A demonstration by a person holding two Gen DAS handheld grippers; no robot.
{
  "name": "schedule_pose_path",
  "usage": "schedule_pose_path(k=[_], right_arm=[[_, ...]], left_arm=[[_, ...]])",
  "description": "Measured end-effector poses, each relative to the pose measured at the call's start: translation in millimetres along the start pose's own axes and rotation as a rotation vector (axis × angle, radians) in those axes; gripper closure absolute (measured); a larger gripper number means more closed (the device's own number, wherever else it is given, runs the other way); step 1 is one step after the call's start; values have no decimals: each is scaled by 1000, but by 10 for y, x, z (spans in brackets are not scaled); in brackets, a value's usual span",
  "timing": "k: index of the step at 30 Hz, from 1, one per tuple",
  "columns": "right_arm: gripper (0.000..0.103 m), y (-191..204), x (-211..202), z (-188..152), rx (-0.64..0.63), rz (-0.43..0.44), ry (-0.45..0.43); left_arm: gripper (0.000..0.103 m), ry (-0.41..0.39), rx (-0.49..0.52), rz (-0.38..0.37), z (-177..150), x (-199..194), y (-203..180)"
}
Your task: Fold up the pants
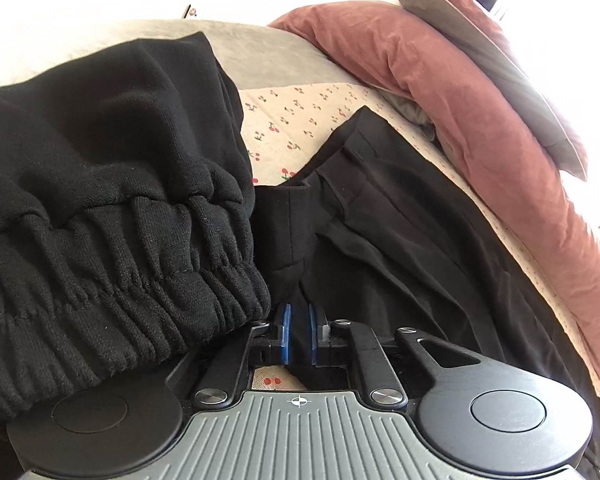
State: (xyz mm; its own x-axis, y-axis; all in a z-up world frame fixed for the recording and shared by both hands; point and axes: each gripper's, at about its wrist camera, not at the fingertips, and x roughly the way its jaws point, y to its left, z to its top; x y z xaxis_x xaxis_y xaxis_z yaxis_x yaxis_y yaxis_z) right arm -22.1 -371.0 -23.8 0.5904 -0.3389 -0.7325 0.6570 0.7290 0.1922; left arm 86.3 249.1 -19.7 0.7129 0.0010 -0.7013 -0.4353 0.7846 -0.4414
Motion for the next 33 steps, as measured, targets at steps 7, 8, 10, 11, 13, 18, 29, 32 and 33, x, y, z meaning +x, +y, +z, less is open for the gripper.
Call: schedule_pose_path(k=[7,8,10,11,13,18,29,32,33], right_arm=[[93,28,111,-24,-4,-32,25],[93,26,128,-32,-8,-34,24],[93,30,128,-29,-14,-36,16],[93,30,125,-30,-14,-35,16],[93,21,112,-29,-9,-28,16],[95,60,54,-45,-32,14,11],[78,-119,-14,40,102,20,-18],[67,-299,-59,55,163,-1,-32],[67,-397,-65,57,206,-9,-32]], left_arm=[[103,-47,45,114,82,257,-220],[103,-49,27,124,84,244,-187],[102,-55,21,143,89,204,-112],[102,-62,28,161,90,177,-83],[101,-84,48,191,86,104,-20],[101,-133,64,231,88,-100,131],[85,-178,173,20,-51,-371,-158],[47,-73,132,44,-60,-129,-200],[45,-38,116,39,-89,-77,-179]])
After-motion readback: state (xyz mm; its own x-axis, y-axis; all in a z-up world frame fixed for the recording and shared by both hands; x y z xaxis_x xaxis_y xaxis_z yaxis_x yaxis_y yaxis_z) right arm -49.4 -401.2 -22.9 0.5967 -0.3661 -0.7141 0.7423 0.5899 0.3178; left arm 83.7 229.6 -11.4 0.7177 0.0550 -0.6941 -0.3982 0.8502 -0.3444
